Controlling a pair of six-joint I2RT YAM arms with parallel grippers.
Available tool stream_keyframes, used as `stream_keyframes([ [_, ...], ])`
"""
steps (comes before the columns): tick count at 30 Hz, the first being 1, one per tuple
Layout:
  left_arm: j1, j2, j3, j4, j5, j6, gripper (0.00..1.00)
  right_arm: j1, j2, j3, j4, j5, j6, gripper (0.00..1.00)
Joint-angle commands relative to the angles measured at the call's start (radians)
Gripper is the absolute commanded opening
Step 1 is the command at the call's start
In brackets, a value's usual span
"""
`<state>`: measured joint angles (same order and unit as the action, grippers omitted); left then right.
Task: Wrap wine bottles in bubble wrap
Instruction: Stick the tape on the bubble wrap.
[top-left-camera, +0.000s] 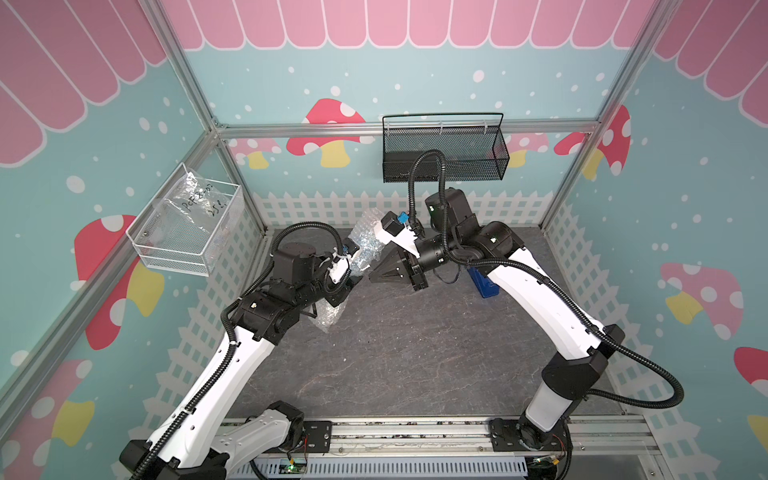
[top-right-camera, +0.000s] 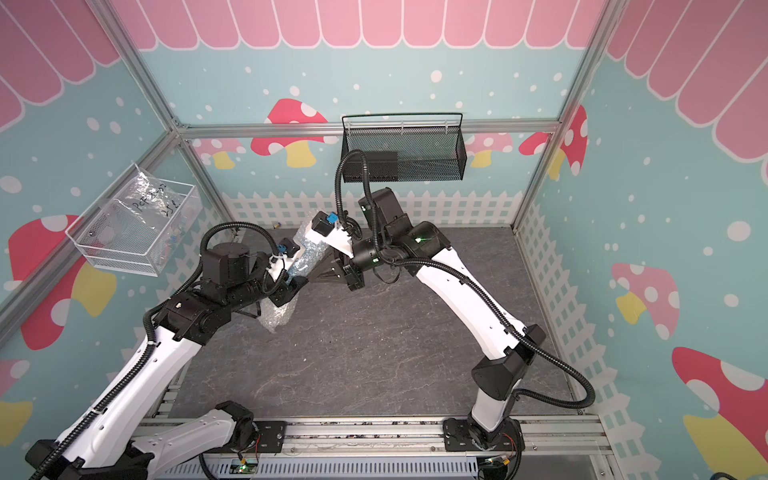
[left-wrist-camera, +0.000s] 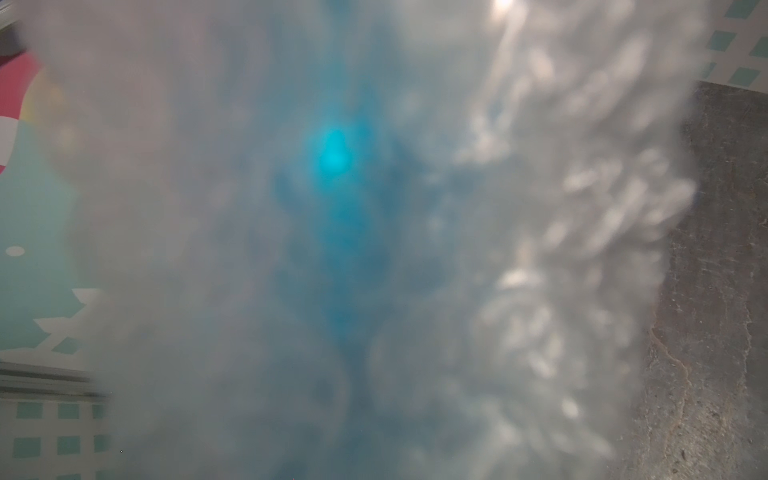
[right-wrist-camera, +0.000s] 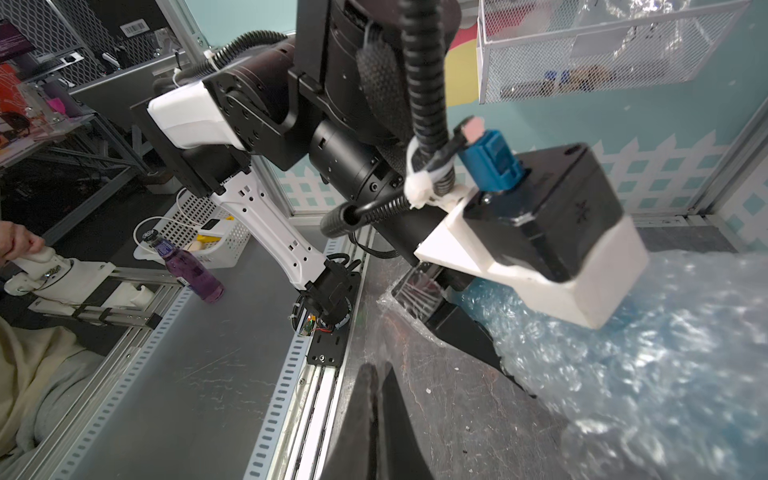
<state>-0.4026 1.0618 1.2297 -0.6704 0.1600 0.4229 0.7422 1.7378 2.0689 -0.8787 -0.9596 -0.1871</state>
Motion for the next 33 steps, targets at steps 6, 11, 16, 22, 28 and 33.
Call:
stream_keyframes([
  [6, -0.002, -0.05, 0.052, 0.095, 0.073, -0.064, 0.0, 0.013, 0.055, 0.028, -0.065, 0.046, -0.051, 0.0],
  [11, -0.027, -0.062, 0.039, 0.121, 0.086, -0.084, 0.0, 0.015, 0.076, 0.034, -0.063, 0.055, -0.051, 0.0],
  [16, -0.032, -0.069, 0.031, 0.124, 0.09, -0.087, 0.0, 0.016, 0.087, 0.039, -0.059, 0.063, -0.048, 0.0],
  [22, -0.033, -0.078, 0.023, 0.124, 0.086, -0.083, 0.0, 0.016, 0.09, 0.042, -0.049, 0.1, -0.027, 0.0],
  [28, -0.033, -0.086, 0.014, 0.126, 0.089, -0.085, 0.0, 0.016, 0.097, 0.061, -0.041, 0.112, -0.003, 0.0],
  [33, -0.034, -0.09, 0.013, 0.129, 0.095, -0.084, 0.0, 0.016, 0.102, 0.072, -0.021, 0.108, 0.027, 0.04],
])
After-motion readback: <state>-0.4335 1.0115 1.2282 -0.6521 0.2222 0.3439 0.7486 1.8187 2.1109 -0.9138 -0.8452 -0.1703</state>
